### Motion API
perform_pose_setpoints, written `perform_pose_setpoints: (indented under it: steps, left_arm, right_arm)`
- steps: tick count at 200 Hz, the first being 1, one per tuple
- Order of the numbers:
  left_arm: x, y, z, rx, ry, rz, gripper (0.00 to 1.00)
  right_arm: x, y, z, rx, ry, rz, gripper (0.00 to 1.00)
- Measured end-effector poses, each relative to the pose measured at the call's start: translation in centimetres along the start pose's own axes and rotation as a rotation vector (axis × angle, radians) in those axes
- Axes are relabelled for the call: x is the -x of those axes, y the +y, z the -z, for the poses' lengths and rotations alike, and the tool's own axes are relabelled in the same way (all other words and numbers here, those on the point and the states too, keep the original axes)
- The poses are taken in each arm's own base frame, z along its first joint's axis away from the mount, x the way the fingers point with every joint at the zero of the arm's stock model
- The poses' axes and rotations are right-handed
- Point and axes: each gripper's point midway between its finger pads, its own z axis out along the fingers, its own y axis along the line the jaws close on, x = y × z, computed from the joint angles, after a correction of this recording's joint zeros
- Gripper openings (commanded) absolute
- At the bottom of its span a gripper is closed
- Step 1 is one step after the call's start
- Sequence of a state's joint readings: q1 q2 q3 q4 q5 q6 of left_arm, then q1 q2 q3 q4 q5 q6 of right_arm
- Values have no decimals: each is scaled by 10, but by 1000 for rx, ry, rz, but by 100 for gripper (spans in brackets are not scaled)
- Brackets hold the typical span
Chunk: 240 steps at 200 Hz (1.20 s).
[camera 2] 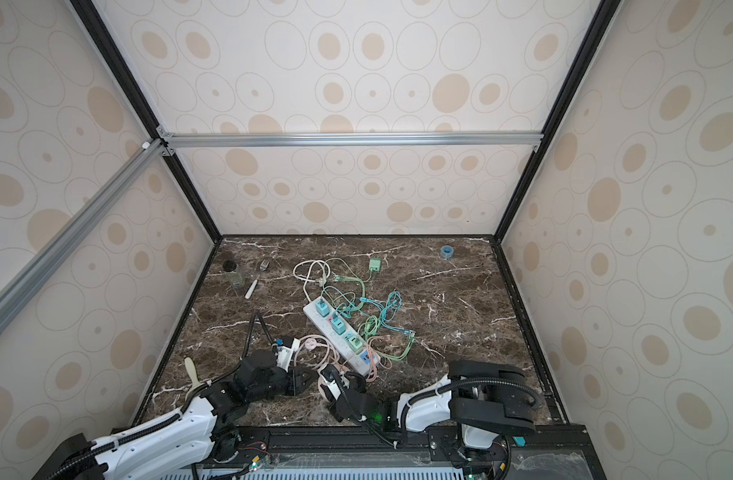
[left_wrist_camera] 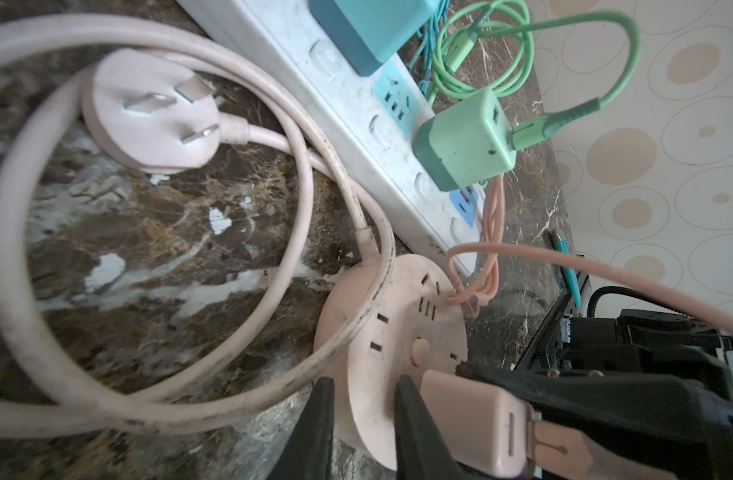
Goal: Insert the plug
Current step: 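Press the pink charger down into the round pink socket with the right gripper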
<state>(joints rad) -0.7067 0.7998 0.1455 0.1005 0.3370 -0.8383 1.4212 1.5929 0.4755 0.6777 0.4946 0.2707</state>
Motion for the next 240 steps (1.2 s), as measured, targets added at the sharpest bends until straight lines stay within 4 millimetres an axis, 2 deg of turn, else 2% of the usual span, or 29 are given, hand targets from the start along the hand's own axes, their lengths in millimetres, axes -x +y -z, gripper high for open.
perform_pose_setpoints:
  steps: [58, 112, 185, 240]
  left_arm:
    - [21, -4, 15, 63, -66, -29, 30]
    - [27, -5, 21, 93, -74, -36, 30]
    - [46, -25, 38, 75, -122, -50, 30]
    - [43, -22, 40, 92, -110, -54, 31]
  right_arm:
    - [-1, 1, 0, 3, 13, 18, 22]
    - [-5, 1, -2, 2, 17, 23, 22]
    - [-8, -1, -3, 26, 28, -2, 22]
    - [-8, -1, -6, 72, 55, -25, 23]
